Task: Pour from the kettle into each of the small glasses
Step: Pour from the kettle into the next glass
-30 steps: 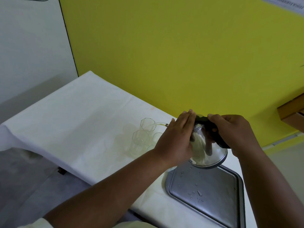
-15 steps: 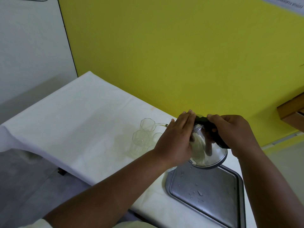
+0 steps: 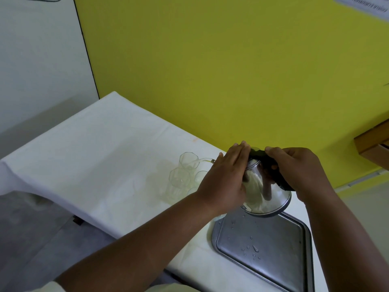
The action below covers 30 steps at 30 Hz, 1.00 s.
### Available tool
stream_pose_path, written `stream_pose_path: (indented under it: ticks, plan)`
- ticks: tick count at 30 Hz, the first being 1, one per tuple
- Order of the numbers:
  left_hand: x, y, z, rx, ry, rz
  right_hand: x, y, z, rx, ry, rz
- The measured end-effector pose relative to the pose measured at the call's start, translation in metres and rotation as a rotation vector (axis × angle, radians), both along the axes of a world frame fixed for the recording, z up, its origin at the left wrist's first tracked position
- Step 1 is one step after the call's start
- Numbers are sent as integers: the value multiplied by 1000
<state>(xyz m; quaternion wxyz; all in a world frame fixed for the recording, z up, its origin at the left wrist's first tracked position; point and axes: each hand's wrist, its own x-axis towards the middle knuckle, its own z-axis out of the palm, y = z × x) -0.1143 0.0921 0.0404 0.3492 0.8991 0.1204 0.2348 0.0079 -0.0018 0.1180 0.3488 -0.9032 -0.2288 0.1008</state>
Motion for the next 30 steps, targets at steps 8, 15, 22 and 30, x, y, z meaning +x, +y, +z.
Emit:
stream_pose_path:
  ticks: [8, 15, 22, 30]
  plan:
    - [1, 1, -1, 4, -8, 1, 0, 1, 0, 4, -12, 2]
    - [3, 2, -4, 20, -5, -1, -1, 1, -3, 14, 15, -2]
    - [2, 2, -5, 76, 4, -19, -5, -6, -22, 194, 133, -56]
    - [3, -3, -11, 206, 37, -49, -31, -21, -47, 462, 376, -130]
